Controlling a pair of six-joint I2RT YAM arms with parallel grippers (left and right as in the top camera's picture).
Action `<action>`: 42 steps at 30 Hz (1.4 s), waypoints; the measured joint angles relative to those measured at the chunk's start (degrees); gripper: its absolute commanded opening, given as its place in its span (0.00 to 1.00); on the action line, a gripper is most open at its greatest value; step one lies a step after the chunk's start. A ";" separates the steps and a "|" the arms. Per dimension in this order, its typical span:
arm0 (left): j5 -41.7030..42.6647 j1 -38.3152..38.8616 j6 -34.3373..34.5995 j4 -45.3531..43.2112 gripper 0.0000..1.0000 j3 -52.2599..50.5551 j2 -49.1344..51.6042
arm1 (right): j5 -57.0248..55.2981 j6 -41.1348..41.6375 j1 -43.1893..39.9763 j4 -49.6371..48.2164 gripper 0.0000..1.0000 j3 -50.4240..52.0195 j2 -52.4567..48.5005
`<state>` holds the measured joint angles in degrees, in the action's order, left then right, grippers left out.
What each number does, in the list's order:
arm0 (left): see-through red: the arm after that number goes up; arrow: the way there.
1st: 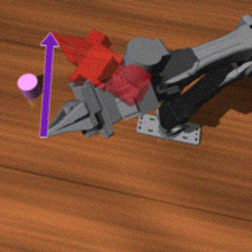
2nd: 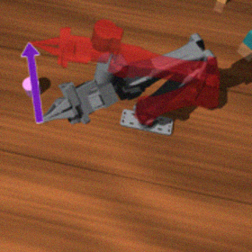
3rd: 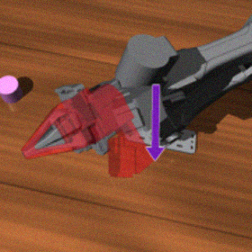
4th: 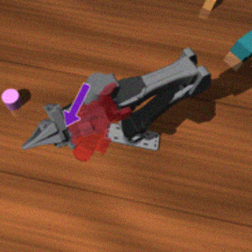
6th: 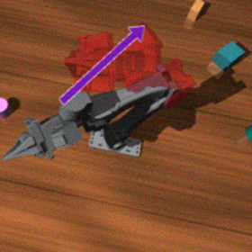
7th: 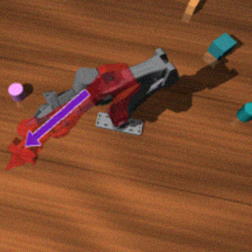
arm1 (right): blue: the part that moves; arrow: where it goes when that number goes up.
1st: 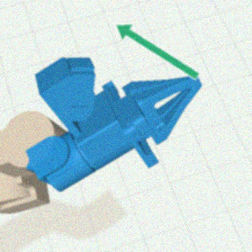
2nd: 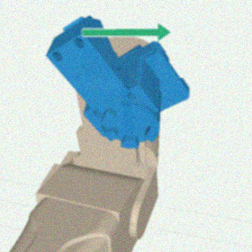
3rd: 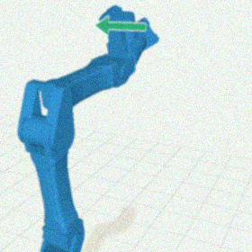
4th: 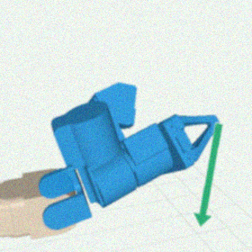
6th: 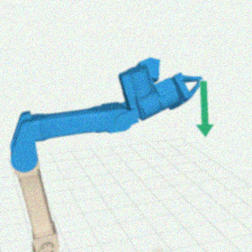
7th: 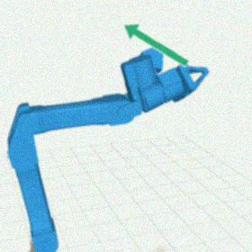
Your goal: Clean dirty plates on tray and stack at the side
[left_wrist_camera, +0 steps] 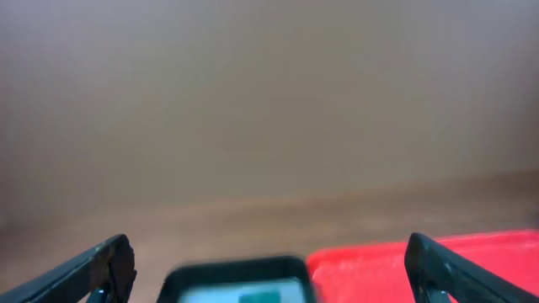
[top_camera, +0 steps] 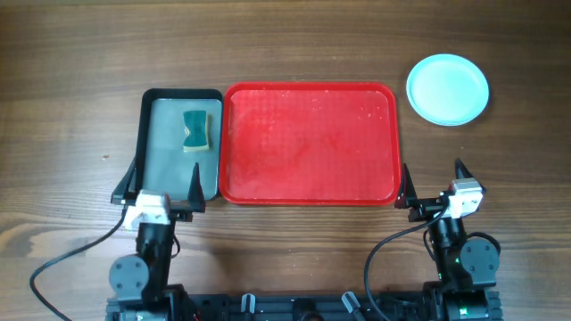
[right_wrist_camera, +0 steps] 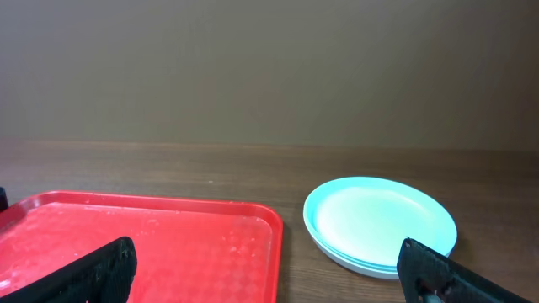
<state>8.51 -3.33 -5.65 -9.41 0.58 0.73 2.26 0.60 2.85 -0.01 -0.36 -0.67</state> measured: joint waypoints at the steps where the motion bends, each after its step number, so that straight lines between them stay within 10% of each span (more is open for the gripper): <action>1: -1.25 0.11 0.02 2.56 1.00 0.00 0.00 | 0.00 0.00 0.02 0.00 1.00 0.00 0.00; 4: -3.30 0.76 0.17 12.81 1.00 -0.22 0.02 | 0.00 0.00 0.02 0.02 1.00 0.00 0.00; 42: -4.24 1.60 0.17 12.92 1.00 -0.20 0.04 | 0.00 0.00 0.02 0.00 1.00 0.00 0.00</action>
